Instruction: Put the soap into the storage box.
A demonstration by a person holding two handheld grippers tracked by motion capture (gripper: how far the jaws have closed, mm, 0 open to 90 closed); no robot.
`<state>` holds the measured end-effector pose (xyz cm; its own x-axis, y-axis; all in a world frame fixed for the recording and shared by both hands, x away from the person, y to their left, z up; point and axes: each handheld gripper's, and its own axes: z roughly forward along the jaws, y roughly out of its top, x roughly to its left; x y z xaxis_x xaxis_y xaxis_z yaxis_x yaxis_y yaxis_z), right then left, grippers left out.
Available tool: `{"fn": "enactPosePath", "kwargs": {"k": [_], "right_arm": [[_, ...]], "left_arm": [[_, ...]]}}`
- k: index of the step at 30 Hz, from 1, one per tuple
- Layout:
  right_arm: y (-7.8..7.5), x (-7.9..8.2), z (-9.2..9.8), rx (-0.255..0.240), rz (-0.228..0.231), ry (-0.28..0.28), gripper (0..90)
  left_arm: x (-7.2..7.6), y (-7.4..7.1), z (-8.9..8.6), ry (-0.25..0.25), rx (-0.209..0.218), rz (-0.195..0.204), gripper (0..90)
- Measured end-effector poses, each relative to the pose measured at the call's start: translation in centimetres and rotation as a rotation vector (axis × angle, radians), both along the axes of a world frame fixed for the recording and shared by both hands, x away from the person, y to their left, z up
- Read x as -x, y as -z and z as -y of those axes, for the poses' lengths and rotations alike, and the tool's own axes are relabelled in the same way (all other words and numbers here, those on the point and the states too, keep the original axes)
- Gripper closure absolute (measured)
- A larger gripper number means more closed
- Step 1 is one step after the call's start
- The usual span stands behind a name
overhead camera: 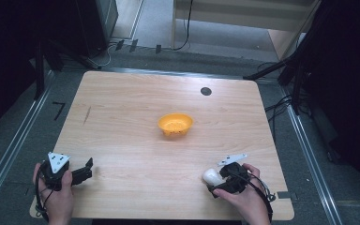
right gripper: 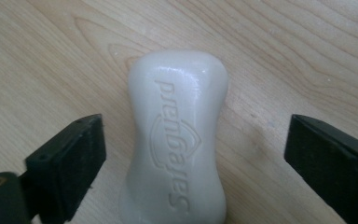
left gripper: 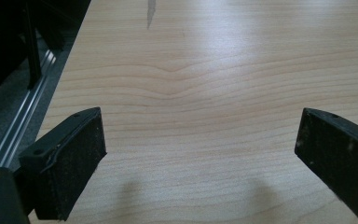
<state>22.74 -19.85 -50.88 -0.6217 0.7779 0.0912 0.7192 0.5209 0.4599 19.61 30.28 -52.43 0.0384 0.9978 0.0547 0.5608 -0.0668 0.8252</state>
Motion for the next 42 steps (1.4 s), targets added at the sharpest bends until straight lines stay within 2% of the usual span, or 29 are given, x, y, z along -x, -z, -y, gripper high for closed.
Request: {"fn": "enactPosePath", "kwargs": {"k": [8, 10, 16, 24, 25, 26, 27, 35, 42], "right_arm": [[0.3, 0.0, -0.9, 0.019, 0.009, 0.006, 14.2], [0.4, 0.2, -1.2, 0.033, 0.0, -0.004, 20.2], [0.8, 0.3, -1.2, 0.038, -0.016, -0.008, 30.1], [0.8, 0.5, -1.2, 0.063, 0.018, -0.006, 38.7], [0.8, 0.7, -1.3, 0.058, 0.022, -0.018, 42.9], [0.8, 0.7, -1.3, 0.058, 0.022, -0.018, 42.9], [0.8, 0.8, -1.2, 0.053, 0.034, -0.036, 48.1], [0.6, 0.8, -1.3, 0.061, 0.021, -0.029, 49.5], [0.7, 0.8, -1.1, 0.053, 0.034, -0.042, 49.7]], "left_arm": [[0.0, 0.0, 0.0, 0.002, 0.004, -0.001, 2.3], [0.0, 0.0, -0.1, 0.004, 0.006, -0.002, 2.3], [-0.1, 0.0, -0.1, 0.006, 0.006, -0.003, 2.2], [-0.1, 0.0, 0.0, 0.006, 0.003, -0.006, 2.3], [-0.1, 0.0, 0.0, 0.005, 0.002, -0.007, 2.3], [-0.1, 0.0, 0.0, 0.005, 0.002, -0.007, 2.3], [-0.1, 0.0, 0.0, 0.005, 0.001, -0.008, 2.3], [-0.1, 0.0, 0.0, 0.008, 0.003, -0.008, 2.3], [-0.1, 0.0, -0.1, 0.01, 0.004, -0.011, 2.3]]}}
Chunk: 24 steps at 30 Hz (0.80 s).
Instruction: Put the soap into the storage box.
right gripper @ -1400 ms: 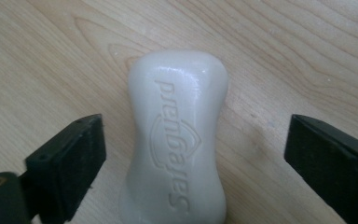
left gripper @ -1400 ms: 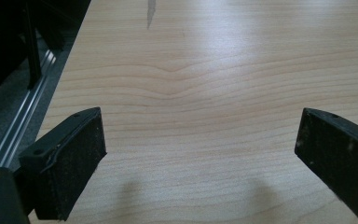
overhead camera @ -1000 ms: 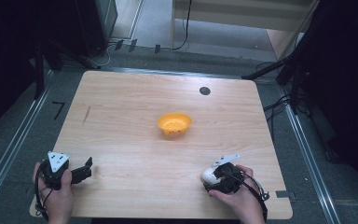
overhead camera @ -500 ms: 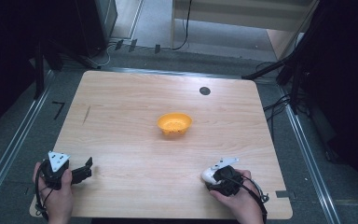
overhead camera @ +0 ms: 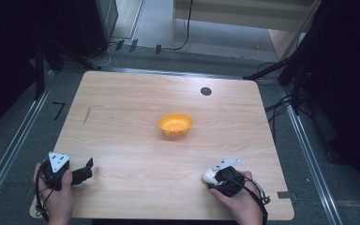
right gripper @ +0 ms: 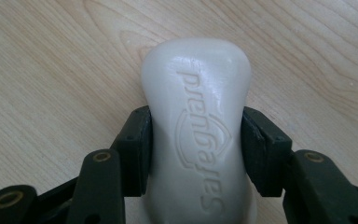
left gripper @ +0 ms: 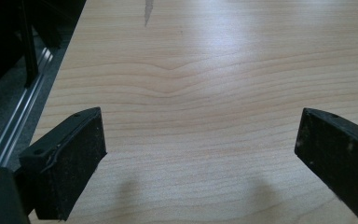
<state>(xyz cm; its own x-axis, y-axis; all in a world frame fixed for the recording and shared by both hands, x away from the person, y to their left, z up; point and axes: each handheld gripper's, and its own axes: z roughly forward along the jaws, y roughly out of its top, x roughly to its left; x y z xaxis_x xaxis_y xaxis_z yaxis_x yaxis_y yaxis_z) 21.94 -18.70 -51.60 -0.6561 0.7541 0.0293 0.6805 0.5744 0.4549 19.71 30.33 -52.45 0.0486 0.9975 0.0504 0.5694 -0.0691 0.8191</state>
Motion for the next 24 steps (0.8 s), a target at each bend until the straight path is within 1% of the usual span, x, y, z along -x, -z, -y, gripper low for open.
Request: {"fn": "enactPosePath", "kwargs": {"k": [6, 8, 10, 13, 18, 24], "right_arm": [[0.01, -0.05, 0.04, -0.004, 0.001, -0.003, 50.0], [0.05, -0.03, 0.1, -0.007, 0.007, -0.007, 50.1], [0.1, 0.09, 0.17, -0.017, 0.008, 0.0, 50.0], [0.13, 0.1, 0.26, -0.018, 0.016, -0.01, 50.0], [0.2, 0.09, 0.31, -0.025, 0.025, -0.006, 50.0], [0.15, 0.05, 0.35, -0.024, 0.023, -0.014, 50.2]], "left_arm": [[0.0, 0.0, 0.01, 0.0, 0.0, 0.0, 2.3], [0.01, 0.0, 0.03, 0.006, -0.001, 0.0, 2.3], [0.01, 0.0, 0.1, 0.006, -0.007, 0.0, 2.3], [0.02, 0.0, 0.07, 0.004, -0.005, 0.001, 2.3], [0.02, 0.0, 0.04, 0.006, -0.001, 0.0, 2.3], [0.03, 0.0, 0.08, 0.009, -0.003, 0.003, 2.3]]}}
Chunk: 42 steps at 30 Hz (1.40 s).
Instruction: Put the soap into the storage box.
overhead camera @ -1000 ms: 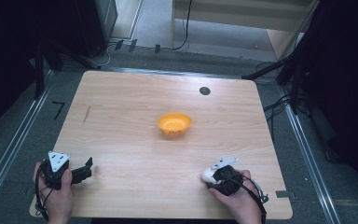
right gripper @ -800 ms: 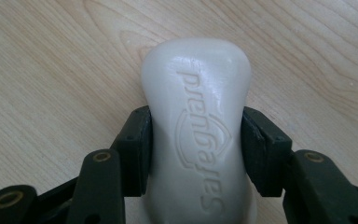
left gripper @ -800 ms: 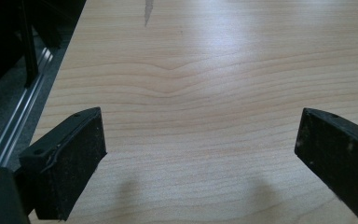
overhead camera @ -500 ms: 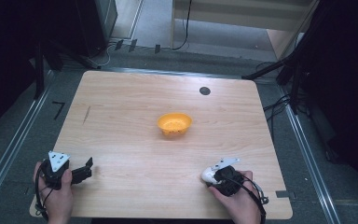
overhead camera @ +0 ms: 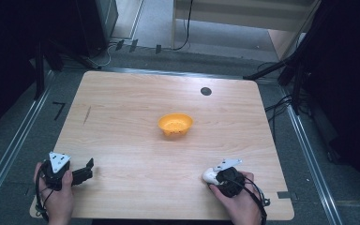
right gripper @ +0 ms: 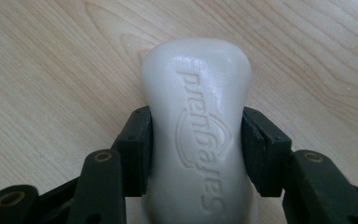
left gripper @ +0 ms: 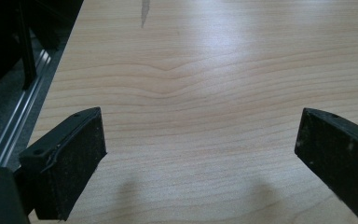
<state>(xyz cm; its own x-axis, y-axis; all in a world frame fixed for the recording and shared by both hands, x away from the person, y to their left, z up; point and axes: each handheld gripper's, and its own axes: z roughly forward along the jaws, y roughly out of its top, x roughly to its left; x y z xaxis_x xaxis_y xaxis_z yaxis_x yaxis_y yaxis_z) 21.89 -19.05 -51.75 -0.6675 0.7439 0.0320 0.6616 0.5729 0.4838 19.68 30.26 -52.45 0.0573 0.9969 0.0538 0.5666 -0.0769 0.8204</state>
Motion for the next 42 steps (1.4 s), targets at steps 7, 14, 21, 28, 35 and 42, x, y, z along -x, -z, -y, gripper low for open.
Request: {"fn": "enactPosePath", "kwargs": {"k": [7, 14, 21, 28, 35, 42], "right_arm": [[-0.5, 0.0, 0.3, -0.005, 0.014, -0.021, 50.4], [-1.6, -0.3, 0.4, 0.006, 0.039, -0.061, 50.6], [-2.8, -1.0, 0.3, -0.008, 0.062, -0.115, 50.6], [-3.6, -1.8, 0.2, -0.01, 0.069, -0.145, 50.7], [-4.4, -2.9, 0.0, -0.009, 0.078, -0.193, 50.6], [-5.0, -3.8, -0.2, -0.009, 0.076, -0.22, 50.6]], "left_arm": [[0.0, 0.0, 0.0, -0.002, 0.001, -0.001, 2.3], [0.0, 0.0, -0.1, -0.001, 0.003, -0.001, 2.3], [0.0, 0.0, -0.1, 0.0, 0.004, -0.002, 2.3], [0.0, 0.0, -0.1, 0.001, 0.005, -0.001, 2.3], [0.0, 0.0, -0.1, 0.002, 0.005, -0.005, 2.3], [-0.1, 0.0, -0.1, 0.007, 0.009, -0.003, 2.4]]}}
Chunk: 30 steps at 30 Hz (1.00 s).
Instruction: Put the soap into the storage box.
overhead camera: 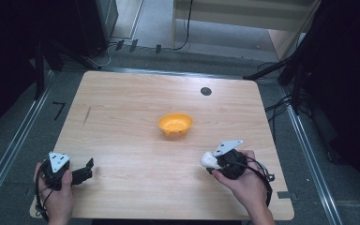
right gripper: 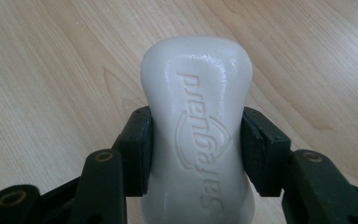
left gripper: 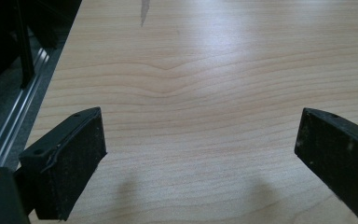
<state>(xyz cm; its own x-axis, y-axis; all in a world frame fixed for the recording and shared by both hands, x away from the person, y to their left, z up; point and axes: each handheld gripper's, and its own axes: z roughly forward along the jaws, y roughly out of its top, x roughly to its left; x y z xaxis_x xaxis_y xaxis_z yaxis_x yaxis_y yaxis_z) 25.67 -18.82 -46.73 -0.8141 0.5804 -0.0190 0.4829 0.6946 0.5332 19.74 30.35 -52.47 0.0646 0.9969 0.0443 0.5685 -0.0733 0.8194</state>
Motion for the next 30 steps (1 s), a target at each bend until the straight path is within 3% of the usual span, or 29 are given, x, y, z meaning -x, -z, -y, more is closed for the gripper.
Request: {"fn": "enactPosePath", "kwargs": {"k": [18, 30], "right_arm": [[-1.2, -2.6, -0.3, -0.011, 0.005, -0.055, 50.6], [-1.6, -3.9, -0.8, 0.023, 0.022, -0.086, 50.7]], "left_arm": [[0.0, 0.0, -0.1, 0.004, 0.003, -0.005, 2.4], [0.0, 0.0, 0.0, 0.004, 0.005, -0.004, 2.4]]}}
